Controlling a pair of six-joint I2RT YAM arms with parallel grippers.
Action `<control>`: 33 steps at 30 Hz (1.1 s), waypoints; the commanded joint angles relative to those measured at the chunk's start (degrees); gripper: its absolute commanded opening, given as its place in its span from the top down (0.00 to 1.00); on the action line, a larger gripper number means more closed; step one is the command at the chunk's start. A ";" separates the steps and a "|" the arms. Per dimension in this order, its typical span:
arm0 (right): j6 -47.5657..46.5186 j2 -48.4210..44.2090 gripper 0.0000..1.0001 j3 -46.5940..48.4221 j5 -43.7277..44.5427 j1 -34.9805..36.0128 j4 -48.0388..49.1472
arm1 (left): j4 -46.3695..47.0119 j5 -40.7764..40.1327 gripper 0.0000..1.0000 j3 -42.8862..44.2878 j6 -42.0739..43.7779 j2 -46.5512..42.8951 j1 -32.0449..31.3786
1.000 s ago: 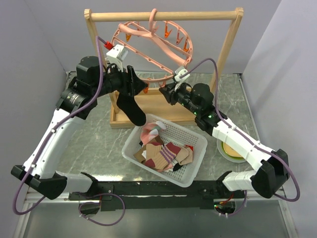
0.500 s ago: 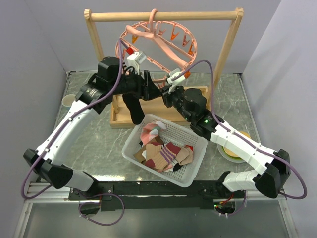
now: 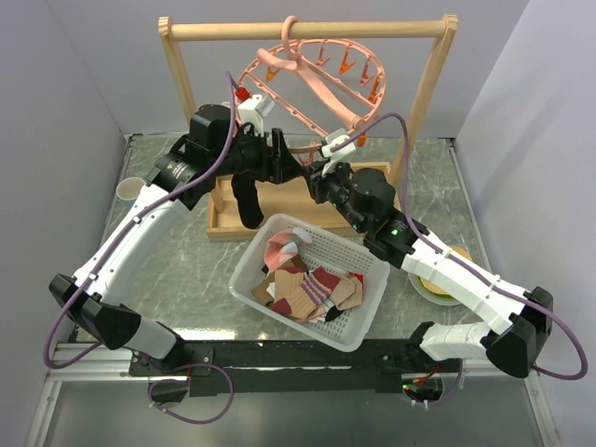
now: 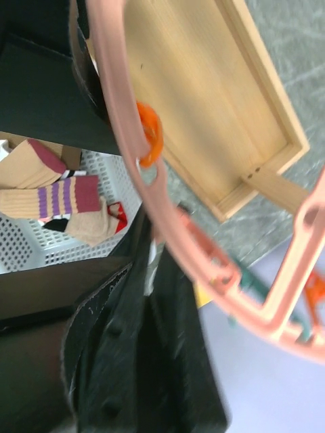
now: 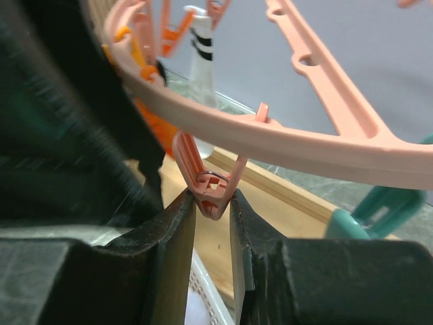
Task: Clip the socks to the hanger
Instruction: Adjust the hanger on the clothesline.
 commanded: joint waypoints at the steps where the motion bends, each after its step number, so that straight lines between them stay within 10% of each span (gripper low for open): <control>1: 1.13 -1.27 1.00 1.30 -7.21 1.77 0.37 | 6.29 -3.24 0.33 3.41 -3.14 1.20 2.03; 18: 2.27 2.16 0.95 3.15 -15.39 1.34 -1.39 | 9.89 4.23 0.30 1.56 -10.00 2.52 8.80; 33: 13.77 2.78 0.97 2.19 -34.63 -7.01 4.05 | 26.14 29.73 0.30 -10.12 -15.01 -3.01 14.69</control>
